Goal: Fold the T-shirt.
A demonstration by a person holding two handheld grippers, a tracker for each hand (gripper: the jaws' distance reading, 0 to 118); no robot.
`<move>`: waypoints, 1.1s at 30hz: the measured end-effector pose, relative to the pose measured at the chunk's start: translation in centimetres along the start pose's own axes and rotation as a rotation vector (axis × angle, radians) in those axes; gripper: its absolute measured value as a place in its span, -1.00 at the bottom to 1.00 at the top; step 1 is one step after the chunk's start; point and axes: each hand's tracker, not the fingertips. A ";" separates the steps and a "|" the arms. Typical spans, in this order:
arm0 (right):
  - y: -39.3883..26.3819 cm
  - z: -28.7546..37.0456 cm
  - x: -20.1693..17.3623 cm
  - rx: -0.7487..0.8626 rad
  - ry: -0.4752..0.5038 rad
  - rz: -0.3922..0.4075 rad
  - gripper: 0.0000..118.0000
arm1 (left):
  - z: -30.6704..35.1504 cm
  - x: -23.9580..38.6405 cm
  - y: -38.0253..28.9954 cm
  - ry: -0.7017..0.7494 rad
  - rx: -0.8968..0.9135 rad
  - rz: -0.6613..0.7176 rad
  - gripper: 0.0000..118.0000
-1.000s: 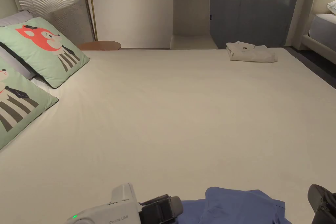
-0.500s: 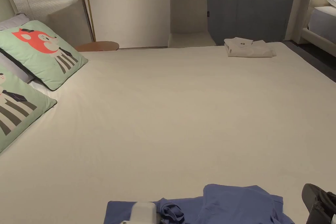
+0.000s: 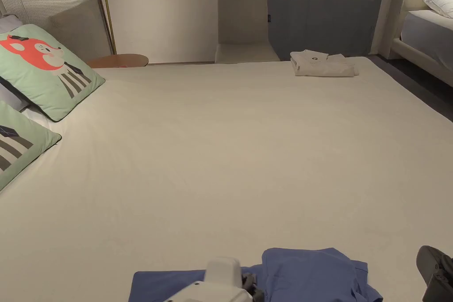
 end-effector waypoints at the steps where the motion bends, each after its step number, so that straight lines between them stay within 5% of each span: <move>1: 0.1 -0.1 -0.2 0.000 0.003 0.003 -0.99 | 1.2 -1.3 0.6 -0.009 0.024 0.033 -0.98; 9: -0.4 -1.4 -2.2 -0.014 0.052 0.006 -0.99 | 8.4 -16.5 2.8 -0.193 -0.007 0.435 -0.95; 11: -0.5 -1.5 -2.8 -0.025 0.067 0.011 -0.99 | 9.0 -20.2 1.9 -0.296 -0.067 0.486 -0.36; 13: -0.5 -1.5 -3.3 -0.028 0.073 0.021 -0.99 | 9.0 -22.6 0.9 -0.364 -0.103 0.590 0.77; 14: -0.5 -1.5 -3.5 -0.029 0.076 0.028 -0.99 | 8.8 -23.7 0.4 -0.377 -0.119 0.630 0.88; 21: -0.2 -1.6 -4.4 -0.033 0.067 0.035 -0.99 | 5.6 -25.2 -2.7 -0.410 -0.178 0.774 0.74; 24: 0.0 -1.4 -4.9 -0.032 0.069 0.049 -0.99 | 4.5 -24.5 -2.9 -0.505 -0.120 0.800 0.19; 26: 0.0 -1.4 -5.1 -0.032 0.069 0.052 -0.99 | 3.3 -24.3 -3.4 -0.440 -0.155 0.828 -0.66; 27: 0.0 -1.4 -5.1 -0.032 0.069 0.052 -0.99 | 3.1 -24.1 -3.5 -0.382 -0.160 0.798 -0.80; 33: 0.3 -1.3 -5.2 -0.028 0.063 0.058 -0.99 | 5.3 -24.7 -3.2 -0.340 -0.132 0.786 -0.86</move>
